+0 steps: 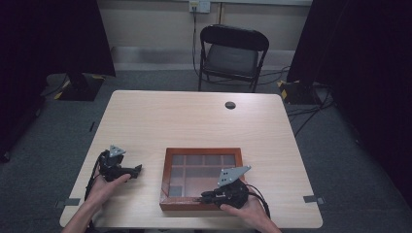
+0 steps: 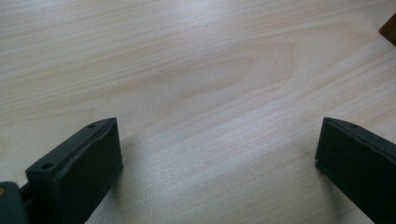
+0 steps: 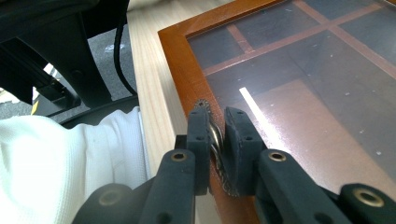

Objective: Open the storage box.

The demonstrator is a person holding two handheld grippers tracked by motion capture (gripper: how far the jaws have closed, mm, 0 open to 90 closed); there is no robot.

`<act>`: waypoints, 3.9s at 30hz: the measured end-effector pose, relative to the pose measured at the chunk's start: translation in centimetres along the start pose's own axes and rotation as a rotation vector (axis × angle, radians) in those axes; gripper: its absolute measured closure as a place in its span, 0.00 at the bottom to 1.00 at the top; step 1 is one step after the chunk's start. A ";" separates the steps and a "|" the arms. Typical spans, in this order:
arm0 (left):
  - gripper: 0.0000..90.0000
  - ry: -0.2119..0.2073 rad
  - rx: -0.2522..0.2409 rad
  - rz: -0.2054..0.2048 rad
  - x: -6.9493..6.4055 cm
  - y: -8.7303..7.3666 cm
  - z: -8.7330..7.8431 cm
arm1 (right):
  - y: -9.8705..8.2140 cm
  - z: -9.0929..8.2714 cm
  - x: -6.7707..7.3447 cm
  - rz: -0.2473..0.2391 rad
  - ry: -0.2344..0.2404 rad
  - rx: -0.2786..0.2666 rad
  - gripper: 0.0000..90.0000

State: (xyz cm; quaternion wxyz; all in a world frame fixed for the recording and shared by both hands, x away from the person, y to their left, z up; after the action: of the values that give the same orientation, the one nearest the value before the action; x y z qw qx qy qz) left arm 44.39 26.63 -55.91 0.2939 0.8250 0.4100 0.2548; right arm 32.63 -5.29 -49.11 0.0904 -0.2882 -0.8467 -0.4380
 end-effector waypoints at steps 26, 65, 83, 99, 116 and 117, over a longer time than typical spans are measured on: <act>0.23 -0.025 -0.049 0.032 -0.6 1.0 -1.5 | 1.5 -0.8 0.4 -0.003 0.009 -0.016 0.91; 0.18 -0.357 -0.277 0.197 -9.2 5.1 -4.9 | 4.8 -3.0 1.0 -0.019 0.003 -0.008 0.92; 0.21 -0.355 -0.323 0.227 -10.0 6.0 -4.9 | 4.6 -3.2 0.6 -0.020 -0.023 -0.033 0.66; 0.25 -0.344 -0.380 0.217 -9.7 6.8 -5.6 | 2.6 -7.6 -2.5 0.083 -0.144 -0.164 0.29; 0.22 -0.347 -0.409 0.219 -10.1 7.8 -6.4 | 1.8 -7.9 -3.4 0.069 -0.173 -0.175 0.16; 0.22 -0.342 -0.408 0.222 -10.0 7.9 -6.4 | 1.9 -8.1 -3.4 0.064 -0.176 -0.181 0.16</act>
State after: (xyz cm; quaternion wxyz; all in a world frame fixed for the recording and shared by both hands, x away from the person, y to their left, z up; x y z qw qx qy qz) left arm 38.98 16.22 -47.73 0.4891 0.8195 0.2020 0.2198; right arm 35.70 -12.25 -44.37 0.0033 -0.3594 -0.7988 -0.4824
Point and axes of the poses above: each handheld gripper's, and its own axes: z roughly forward along the jaws, y roughly out of its top, x roughly to its left, the point moved 8 cm from there along z, roughly forward along the jaws, and after that the axes turned 15 degrees about z, right-handed, at the moved point
